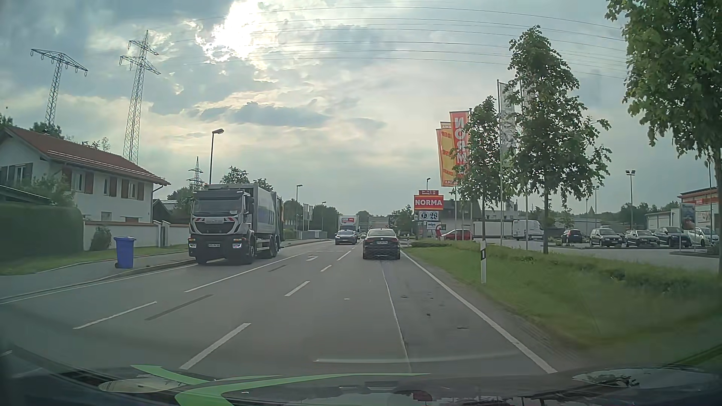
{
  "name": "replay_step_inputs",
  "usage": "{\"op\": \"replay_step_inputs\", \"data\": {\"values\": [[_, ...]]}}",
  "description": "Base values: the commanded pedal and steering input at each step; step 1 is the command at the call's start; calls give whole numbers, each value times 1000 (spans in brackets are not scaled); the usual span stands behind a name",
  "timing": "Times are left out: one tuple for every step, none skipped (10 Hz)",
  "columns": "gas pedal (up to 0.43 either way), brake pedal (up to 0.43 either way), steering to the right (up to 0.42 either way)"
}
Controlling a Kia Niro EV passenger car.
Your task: Follow the waypoints while adhering to traffic rules and regulations
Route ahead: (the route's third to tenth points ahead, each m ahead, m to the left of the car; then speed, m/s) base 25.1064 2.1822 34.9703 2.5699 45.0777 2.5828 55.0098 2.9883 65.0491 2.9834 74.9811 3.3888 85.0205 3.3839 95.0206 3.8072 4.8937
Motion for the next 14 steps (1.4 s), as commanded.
{"op": "replay_step_inputs", "data": {"values": [[28,0,-8],[8,0,-8],[0,0,-7],[0,0,-6],[0,0,-6],[0,0,-4],[0,0,-3],[0,0,-3],[0,0,0],[0,0,0],[0,0,0],[0,0,0],[0,0,0],[0,0,0]]}}
